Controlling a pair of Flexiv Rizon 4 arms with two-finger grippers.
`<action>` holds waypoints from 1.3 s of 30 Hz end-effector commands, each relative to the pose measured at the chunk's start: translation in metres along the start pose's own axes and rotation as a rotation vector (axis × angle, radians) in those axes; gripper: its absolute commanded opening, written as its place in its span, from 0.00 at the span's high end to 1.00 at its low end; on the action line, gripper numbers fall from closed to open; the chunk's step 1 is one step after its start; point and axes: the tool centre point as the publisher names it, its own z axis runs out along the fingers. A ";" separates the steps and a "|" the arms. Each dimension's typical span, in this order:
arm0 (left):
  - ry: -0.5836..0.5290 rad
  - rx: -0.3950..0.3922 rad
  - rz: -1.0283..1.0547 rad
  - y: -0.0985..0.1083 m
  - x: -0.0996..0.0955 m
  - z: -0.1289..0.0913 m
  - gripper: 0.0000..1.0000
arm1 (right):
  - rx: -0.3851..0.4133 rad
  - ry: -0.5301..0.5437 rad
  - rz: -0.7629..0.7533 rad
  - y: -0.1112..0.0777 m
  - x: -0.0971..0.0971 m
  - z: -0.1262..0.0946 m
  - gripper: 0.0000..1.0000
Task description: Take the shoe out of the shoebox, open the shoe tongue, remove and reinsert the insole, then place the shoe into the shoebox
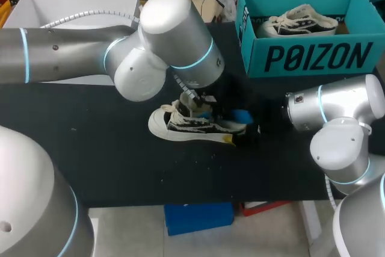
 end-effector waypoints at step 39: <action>-0.077 0.676 -0.276 -0.157 -0.009 -0.195 1.00 | 0.003 0.000 0.001 -0.001 -0.001 0.003 1.00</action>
